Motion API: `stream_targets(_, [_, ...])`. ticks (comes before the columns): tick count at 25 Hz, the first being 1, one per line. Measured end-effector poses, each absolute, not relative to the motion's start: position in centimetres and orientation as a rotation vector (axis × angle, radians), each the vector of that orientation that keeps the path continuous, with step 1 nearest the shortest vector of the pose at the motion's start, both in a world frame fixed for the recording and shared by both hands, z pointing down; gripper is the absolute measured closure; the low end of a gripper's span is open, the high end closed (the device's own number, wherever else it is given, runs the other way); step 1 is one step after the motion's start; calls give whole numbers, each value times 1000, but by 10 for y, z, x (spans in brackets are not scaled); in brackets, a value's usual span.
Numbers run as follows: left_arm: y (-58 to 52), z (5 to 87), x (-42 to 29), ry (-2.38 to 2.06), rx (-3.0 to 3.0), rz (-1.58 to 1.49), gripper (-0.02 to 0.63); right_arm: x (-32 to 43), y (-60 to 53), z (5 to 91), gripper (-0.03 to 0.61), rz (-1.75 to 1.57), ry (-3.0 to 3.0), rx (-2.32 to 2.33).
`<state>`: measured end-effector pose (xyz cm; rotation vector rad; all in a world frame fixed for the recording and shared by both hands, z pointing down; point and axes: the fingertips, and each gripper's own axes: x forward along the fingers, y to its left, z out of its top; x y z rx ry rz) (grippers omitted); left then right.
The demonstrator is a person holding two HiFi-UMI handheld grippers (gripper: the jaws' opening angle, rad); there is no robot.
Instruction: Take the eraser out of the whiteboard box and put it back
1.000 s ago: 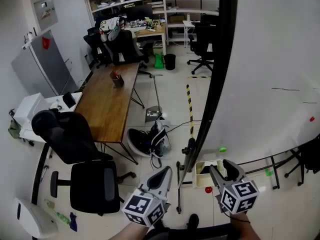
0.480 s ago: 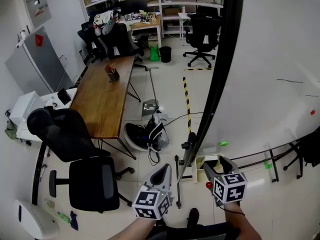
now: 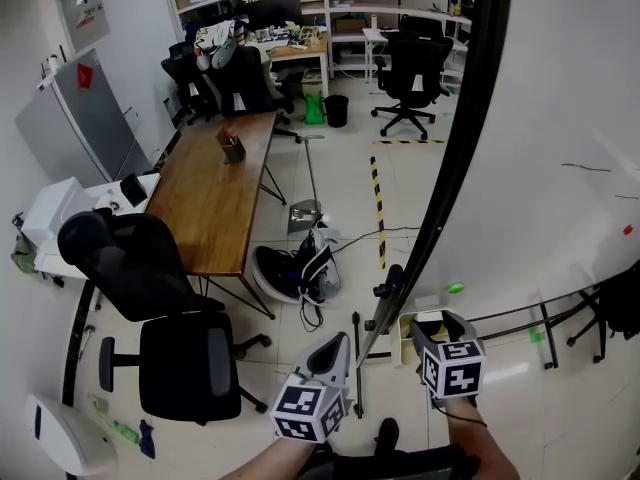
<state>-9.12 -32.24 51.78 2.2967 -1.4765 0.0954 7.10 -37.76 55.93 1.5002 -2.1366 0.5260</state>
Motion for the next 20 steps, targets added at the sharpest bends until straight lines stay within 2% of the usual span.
stream_targets(9, [-316,507,-107,-1472,2294,38,583,67,-373,552,304,495,-2166,1509])
stream_targets(20, [-296,408,-96,-1406,2419,-124,583,66,-333,438,305,361,-2440,1525])
